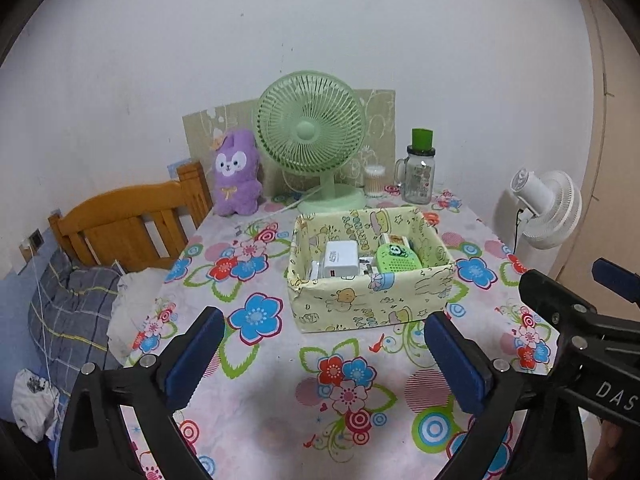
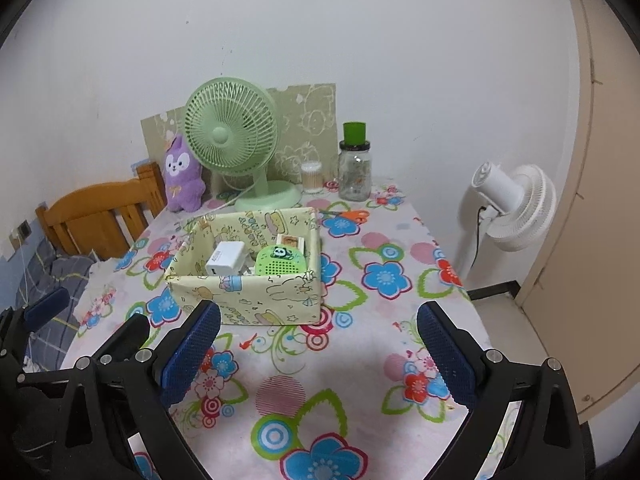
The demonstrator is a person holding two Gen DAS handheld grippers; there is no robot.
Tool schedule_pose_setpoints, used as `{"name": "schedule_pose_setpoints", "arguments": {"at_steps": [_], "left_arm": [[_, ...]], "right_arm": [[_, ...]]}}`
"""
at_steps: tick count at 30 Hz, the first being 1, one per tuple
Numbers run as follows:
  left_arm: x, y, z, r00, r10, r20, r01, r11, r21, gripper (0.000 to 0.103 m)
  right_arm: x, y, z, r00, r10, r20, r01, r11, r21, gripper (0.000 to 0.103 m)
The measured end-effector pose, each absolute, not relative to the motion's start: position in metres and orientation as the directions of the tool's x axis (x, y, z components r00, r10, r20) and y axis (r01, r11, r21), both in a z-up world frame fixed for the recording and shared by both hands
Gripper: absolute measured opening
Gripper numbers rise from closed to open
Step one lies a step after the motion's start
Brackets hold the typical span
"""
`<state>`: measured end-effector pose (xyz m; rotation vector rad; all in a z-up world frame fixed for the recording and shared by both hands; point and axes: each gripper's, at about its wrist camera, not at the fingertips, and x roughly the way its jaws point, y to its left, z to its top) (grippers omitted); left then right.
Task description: Organize rigid objects
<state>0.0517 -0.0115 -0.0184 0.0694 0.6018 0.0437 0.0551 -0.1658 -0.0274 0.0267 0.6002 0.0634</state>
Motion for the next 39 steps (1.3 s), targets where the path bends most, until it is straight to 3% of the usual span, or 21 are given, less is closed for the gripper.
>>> {"name": "schedule_pose_setpoints", "arguments": {"at_steps": [21, 39], "left_arm": [[0.018, 0.003, -0.007, 0.85, 0.034, -0.525, -0.047, 0.999, -0.012, 0.103], [0.022, -0.001, 0.0, 0.859, 0.056, -0.51, -0.063, 0.998, 0.004, 0.103]], "right_arm": [[0.017, -0.177, -0.016, 0.866, 0.0, -0.501, -0.003, 1.0, -0.004, 0.102], [0.028, -0.176, -0.014, 0.87, 0.041, -0.491, -0.042, 0.999, 0.008, 0.102]]}}
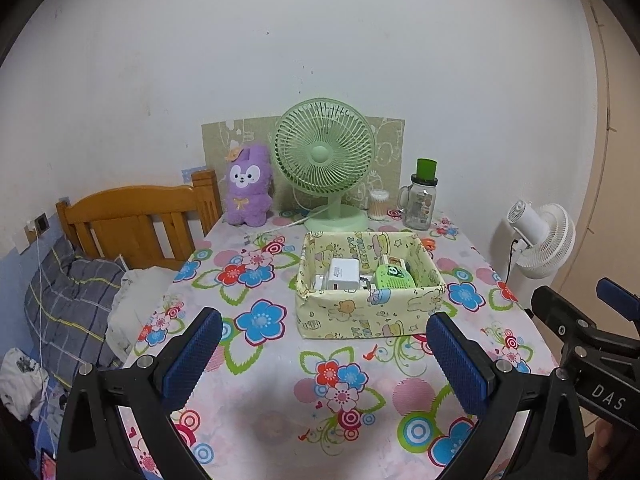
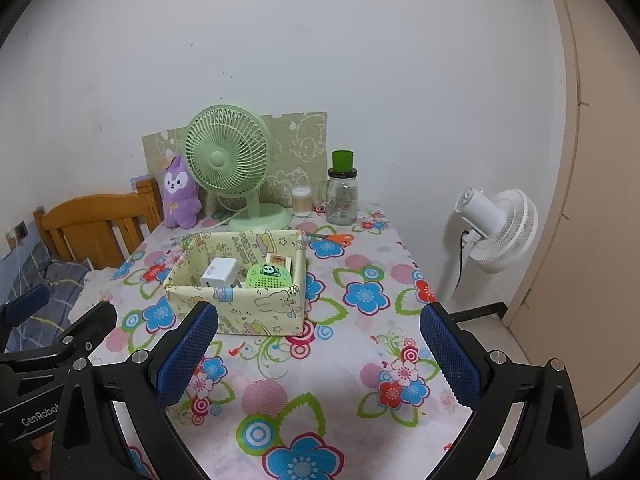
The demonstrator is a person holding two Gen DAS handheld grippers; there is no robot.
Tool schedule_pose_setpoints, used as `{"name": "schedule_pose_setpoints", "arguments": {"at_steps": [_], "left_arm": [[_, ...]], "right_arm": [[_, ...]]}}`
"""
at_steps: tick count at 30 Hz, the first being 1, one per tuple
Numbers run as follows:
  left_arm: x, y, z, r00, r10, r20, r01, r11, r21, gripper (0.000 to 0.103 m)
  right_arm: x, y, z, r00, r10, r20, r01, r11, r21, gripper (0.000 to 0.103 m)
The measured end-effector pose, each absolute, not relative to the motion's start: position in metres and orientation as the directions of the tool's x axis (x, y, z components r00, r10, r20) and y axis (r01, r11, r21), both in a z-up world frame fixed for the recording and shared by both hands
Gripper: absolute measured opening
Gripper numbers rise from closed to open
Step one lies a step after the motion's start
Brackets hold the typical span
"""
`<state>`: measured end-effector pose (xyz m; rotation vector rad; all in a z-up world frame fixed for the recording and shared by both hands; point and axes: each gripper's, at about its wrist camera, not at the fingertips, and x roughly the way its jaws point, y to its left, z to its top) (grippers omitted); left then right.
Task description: Organize rigid objects
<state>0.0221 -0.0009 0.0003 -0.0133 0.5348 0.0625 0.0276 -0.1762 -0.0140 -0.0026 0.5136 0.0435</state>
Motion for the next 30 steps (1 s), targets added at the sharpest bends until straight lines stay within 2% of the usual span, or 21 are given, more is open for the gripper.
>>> {"name": "schedule_pose_setpoints", "arguments": {"at_steps": [30], "left_arm": [[0.0251, 0.0013, -0.0001, 0.86, 0.047, -0.508, -0.067, 0.997, -0.023, 0.103]], "right_arm": [[0.0308, -0.1741, -0.0129, 0.891, 0.037, -0.452, -0.053, 0.998, -0.021, 0.102]]}}
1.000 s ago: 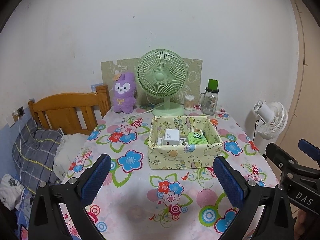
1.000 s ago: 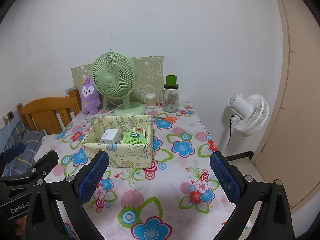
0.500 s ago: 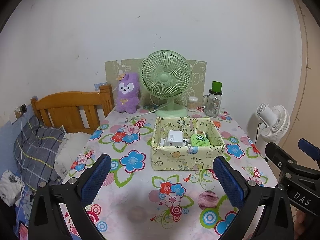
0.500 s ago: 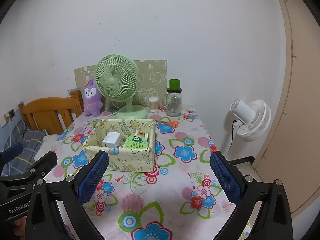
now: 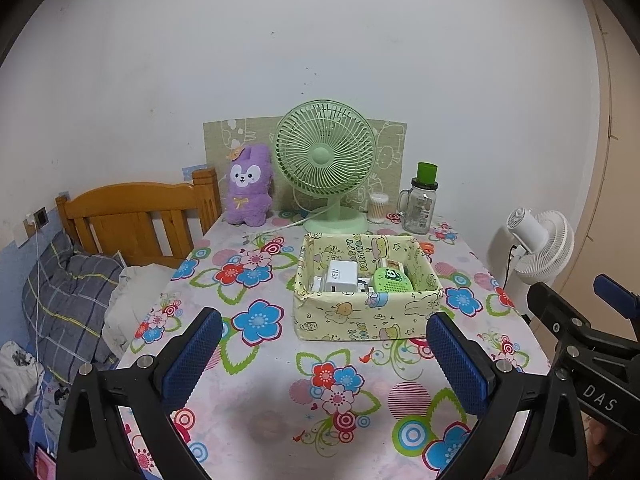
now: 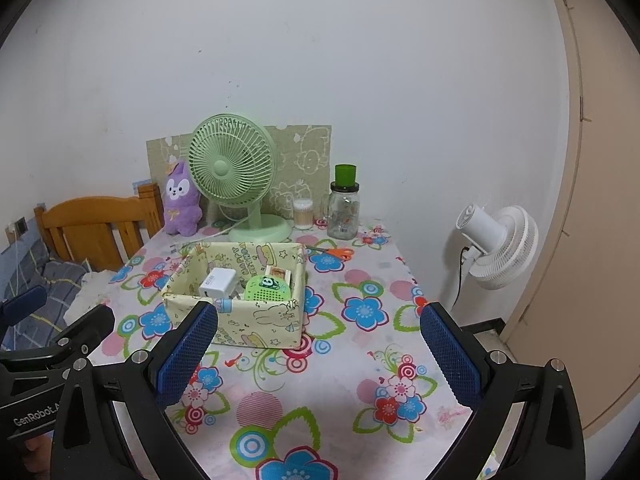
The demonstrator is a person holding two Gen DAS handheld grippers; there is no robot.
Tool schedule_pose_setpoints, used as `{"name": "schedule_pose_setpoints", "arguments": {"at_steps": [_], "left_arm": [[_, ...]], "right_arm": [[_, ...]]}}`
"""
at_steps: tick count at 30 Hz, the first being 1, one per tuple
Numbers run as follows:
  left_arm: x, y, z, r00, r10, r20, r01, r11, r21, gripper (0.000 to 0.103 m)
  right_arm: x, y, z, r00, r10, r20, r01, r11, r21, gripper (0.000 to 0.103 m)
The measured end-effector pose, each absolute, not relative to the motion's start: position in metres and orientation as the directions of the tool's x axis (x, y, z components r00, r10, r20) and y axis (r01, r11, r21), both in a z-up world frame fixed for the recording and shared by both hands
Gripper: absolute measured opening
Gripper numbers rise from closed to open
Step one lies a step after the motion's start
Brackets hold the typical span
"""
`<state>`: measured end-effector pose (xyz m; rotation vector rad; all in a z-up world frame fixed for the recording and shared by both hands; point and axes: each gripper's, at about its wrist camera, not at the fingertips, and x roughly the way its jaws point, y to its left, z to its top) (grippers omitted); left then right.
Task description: Organize rigid objects
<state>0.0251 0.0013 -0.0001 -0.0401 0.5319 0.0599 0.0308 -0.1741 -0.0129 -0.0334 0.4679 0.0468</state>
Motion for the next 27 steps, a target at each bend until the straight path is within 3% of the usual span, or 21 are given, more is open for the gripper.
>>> {"name": "schedule_pose_setpoints", "arguments": {"at_steps": [27], "left_arm": [[0.0305, 0.0006, -0.0024, 0.856, 0.085, -0.51, -0.084, 0.996, 0.024, 0.103]], "right_arm": [[0.0273, -0.1705, -0.0182, 0.895, 0.046, -0.444, -0.064, 0.998, -0.027, 0.102]]}}
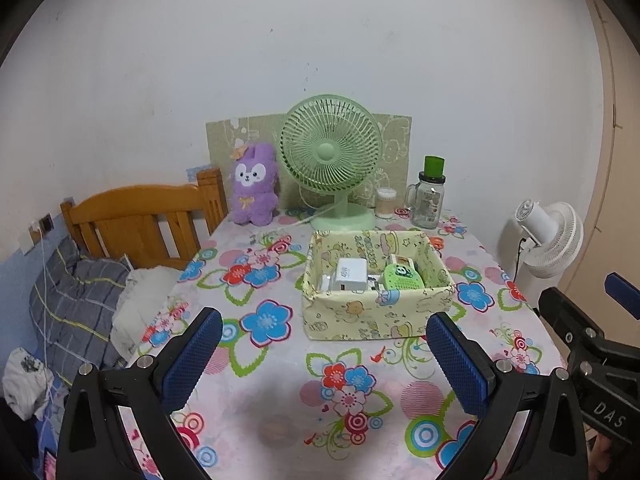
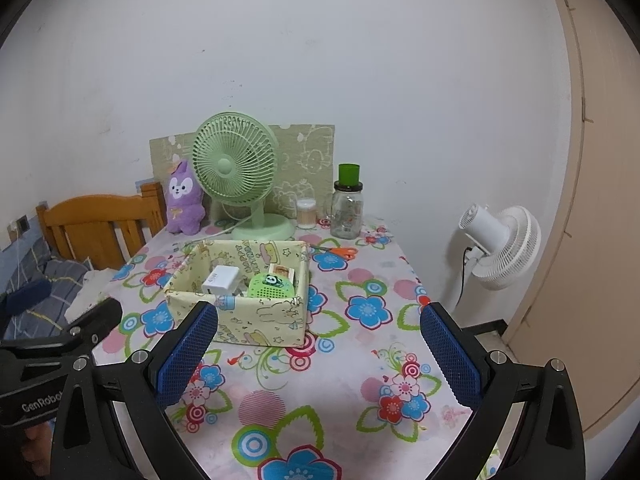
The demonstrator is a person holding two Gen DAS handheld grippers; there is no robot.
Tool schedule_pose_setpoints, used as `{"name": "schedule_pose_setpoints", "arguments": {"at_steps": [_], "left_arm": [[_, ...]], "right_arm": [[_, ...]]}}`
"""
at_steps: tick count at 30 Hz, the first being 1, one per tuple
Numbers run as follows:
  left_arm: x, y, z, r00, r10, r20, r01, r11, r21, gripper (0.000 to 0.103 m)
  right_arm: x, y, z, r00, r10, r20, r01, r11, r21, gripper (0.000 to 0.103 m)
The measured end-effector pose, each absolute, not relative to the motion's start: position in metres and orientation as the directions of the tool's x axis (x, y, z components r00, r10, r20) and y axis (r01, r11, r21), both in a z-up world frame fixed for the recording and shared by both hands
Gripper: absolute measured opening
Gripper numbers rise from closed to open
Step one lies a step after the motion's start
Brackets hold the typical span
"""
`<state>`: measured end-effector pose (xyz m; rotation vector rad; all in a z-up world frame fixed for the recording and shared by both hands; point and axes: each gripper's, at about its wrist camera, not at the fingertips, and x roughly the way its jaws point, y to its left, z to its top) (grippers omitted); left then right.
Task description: Organize rigid objects
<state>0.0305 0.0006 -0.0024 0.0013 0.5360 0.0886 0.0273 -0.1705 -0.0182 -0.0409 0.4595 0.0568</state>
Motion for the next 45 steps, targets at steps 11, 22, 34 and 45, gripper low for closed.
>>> {"name": "schedule_pose_setpoints", "arguments": {"at_steps": [11, 22, 34, 45], "left_arm": [[0.0348, 0.0045, -0.0049, 0.852, 0.061, -0.519, -0.068, 0.998, 0.006, 0.103], [0.036, 0.0037, -0.0056, 0.852, 0.058, -0.52, -0.063, 0.998, 0.009, 0.103], [0.0357, 0.0033, -0.0064, 0.853, 0.06, -0.519, -0.065, 0.998, 0.009, 0.103], [0.0339, 0.0027, -0.0065, 0.854, 0.062, -0.516, -0.067, 0.998, 0.01, 0.103]], "right_arm": [[0.0288, -0.1689, -0.0171, 0.893, 0.043, -0.447, -0.064, 0.998, -0.03, 0.102], [0.0315, -0.1713, -0.0191, 0.891, 0.044, -0.452, -0.06, 0.998, -0.022, 0.103], [0.031, -0.1704, -0.0202, 0.89, 0.047, -0.454, -0.064, 0.998, -0.024, 0.103], [0.0309, -0.1703, -0.0199, 0.889, 0.048, -0.455, -0.064, 0.998, -0.021, 0.103]]}}
